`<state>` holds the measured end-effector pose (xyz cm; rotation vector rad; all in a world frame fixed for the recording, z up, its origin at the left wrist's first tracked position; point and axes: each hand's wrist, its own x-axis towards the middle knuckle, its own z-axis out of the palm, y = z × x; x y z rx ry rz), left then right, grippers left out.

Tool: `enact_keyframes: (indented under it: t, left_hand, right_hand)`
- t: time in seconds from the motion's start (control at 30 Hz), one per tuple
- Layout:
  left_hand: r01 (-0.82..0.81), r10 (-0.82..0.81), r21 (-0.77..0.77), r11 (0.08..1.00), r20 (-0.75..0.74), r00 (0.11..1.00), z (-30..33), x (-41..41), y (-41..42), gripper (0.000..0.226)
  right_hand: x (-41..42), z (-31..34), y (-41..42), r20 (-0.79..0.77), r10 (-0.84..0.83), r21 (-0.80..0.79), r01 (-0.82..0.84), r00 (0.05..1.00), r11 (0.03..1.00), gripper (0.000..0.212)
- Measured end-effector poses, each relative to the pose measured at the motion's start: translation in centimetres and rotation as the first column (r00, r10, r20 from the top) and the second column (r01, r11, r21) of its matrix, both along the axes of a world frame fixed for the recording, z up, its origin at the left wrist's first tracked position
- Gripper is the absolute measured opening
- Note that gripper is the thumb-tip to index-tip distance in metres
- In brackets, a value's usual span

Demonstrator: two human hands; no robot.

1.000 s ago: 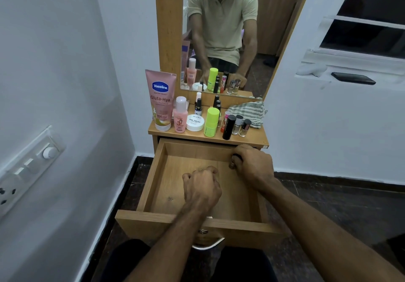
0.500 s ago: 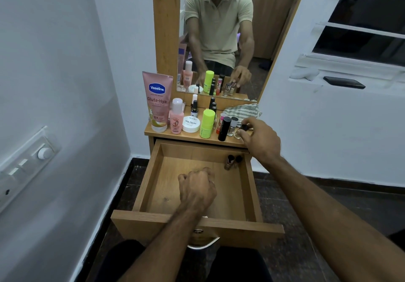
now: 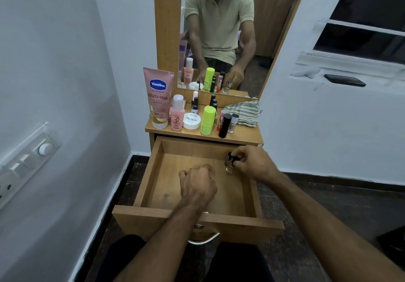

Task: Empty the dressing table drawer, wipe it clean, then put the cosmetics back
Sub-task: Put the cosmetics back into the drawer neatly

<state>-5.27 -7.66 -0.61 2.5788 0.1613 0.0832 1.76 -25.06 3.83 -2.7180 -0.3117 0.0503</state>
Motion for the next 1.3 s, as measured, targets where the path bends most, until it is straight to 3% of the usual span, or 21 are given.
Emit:
enact_keyframes:
  t: [0.17, 0.7, 1.3]
  left_hand:
    - [-0.007, 0.007, 0.001, 1.0, -0.01, 1.0, 0.1, 0.0, 0.0, 0.032]
    - [0.006, -0.005, 0.026, 1.0, -0.034, 0.999, 0.1, 0.0, 0.1, 0.035]
    - [-0.003, 0.003, 0.0, 1.0, -0.047, 0.999, 0.4, -0.1, 0.1, 0.034]
  right_hand:
    - [0.4, -2.3, 0.8, -0.002, -0.027, -0.082, 0.026, 1.0, 0.996, 0.025]
    - [0.6, -3.3, 1.5, 0.052, -0.055, -0.073, 0.058, 0.997, 0.996, 0.017]
    - [0.5, -2.0, 1.4, 0.025, -0.142, 0.048, 0.141, 0.99, 0.989, 0.011]
